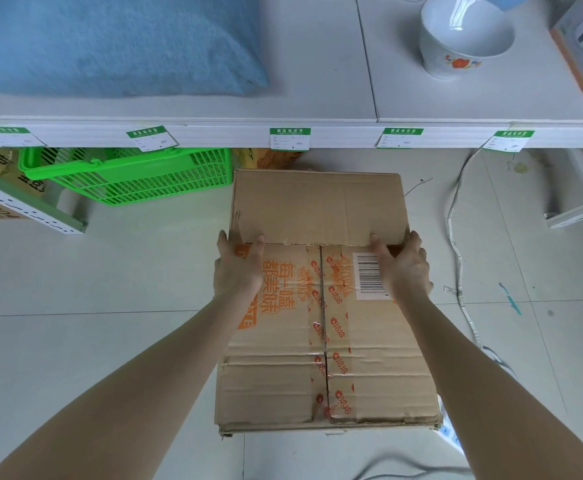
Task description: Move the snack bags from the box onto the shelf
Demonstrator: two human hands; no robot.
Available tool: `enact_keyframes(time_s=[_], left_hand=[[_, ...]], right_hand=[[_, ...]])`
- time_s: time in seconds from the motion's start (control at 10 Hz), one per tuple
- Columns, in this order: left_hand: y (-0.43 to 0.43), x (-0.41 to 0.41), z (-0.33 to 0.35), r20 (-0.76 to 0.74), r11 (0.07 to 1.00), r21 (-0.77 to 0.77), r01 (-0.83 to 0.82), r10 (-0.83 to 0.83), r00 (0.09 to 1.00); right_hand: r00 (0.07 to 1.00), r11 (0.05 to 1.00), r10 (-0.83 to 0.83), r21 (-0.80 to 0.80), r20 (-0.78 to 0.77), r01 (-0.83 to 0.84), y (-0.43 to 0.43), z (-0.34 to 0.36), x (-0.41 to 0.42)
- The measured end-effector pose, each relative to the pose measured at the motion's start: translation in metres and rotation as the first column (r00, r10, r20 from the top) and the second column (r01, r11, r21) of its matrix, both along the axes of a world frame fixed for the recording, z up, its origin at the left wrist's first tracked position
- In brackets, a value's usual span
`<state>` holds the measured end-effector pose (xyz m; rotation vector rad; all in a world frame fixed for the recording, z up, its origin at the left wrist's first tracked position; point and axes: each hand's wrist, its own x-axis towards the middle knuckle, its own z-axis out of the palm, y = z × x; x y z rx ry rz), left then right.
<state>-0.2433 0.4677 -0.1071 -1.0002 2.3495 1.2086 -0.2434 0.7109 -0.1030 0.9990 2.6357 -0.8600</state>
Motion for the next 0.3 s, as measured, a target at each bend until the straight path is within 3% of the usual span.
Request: enact_keyframes(time_s=[0.3], left_hand=[[-0.014, 0.008, 0.03, -0.057, 0.896, -0.343, 0.282, -0.32, 0.946]], right_hand=[[0.977, 0.909, 0.213, 0.369, -0.018, -0.191, -0.017, 0.03, 0.014]])
